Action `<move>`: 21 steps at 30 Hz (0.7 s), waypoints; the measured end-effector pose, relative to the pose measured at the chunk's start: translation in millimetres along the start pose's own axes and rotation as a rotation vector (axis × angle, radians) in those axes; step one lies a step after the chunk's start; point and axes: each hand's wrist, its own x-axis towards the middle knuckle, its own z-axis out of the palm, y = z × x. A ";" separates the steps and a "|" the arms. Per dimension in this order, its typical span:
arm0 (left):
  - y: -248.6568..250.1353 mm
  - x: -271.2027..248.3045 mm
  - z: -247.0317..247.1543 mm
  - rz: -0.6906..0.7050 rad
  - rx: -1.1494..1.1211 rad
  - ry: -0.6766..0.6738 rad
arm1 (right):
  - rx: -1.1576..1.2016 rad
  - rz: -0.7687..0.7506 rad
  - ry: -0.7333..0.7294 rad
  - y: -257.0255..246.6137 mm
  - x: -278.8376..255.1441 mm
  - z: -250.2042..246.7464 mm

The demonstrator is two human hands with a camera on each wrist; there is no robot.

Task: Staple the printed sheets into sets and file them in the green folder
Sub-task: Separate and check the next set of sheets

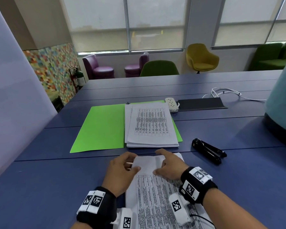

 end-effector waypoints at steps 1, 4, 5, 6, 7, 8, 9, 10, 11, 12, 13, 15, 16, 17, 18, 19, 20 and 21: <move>-2.3 -1.9 1.2 -0.044 -0.078 -0.032 | 0.000 0.002 0.008 0.1 0.2 0.1; -10.7 -8.4 5.9 -0.166 -0.135 -0.226 | 0.030 0.021 0.003 1.0 1.0 1.4; -12.8 -11.6 7.7 -0.194 -0.136 -0.269 | 0.059 0.019 0.002 2.7 0.5 1.9; -13.9 -14.4 9.1 -0.211 -0.158 -0.281 | 0.091 0.003 0.039 3.5 -0.9 -0.1; -15.6 -15.4 9.4 -0.213 -0.179 -0.251 | 0.109 -0.011 0.135 3.3 -4.0 -5.3; -15.1 -14.4 8.8 -0.205 -0.211 -0.200 | 0.145 -0.015 0.288 5.8 -5.9 -13.4; -13.2 -12.8 7.4 -0.200 -0.254 -0.143 | 0.218 0.002 0.448 9.4 -9.3 -24.7; -9.2 -9.6 5.0 -0.192 -0.316 -0.083 | 0.339 0.025 0.546 12.4 -12.5 -38.3; -3.6 -6.5 2.0 -0.192 -0.394 -0.033 | 0.482 0.051 0.534 16.2 -17.5 -51.3; 2.7 -2.1 -0.9 -0.190 -0.479 0.016 | 0.615 0.064 0.416 20.5 -21.9 -61.6; 11.5 2.2 -3.8 -0.179 -0.548 0.065 | 0.724 0.058 0.217 20.7 -29.6 -68.2; 34.6 10.0 -10.8 -0.100 -0.643 0.174 | 0.794 0.027 -0.041 11.1 -46.3 -71.2; 49.9 13.6 -14.7 -0.034 -0.668 0.227 | 0.752 -0.020 -0.035 1.4 -53.0 -72.6; 67.4 16.4 -19.9 0.045 -0.676 0.277 | 0.693 -0.087 0.029 -12.2 -60.7 -76.1; 85.6 17.7 -26.2 0.132 -0.675 0.319 | 0.625 -0.165 0.132 -27.0 -65.9 -81.4; 102.9 17.8 -34.1 0.218 -0.672 0.349 | 0.574 -0.248 0.228 -44.9 -73.9 -88.0; 120.6 17.2 -43.4 0.296 -0.679 0.372 | 0.541 -0.333 0.308 -60.4 -81.3 -94.6; 136.6 16.3 -53.9 0.372 -0.693 0.394 | 0.555 -0.413 0.368 -74.8 -89.3 -101.6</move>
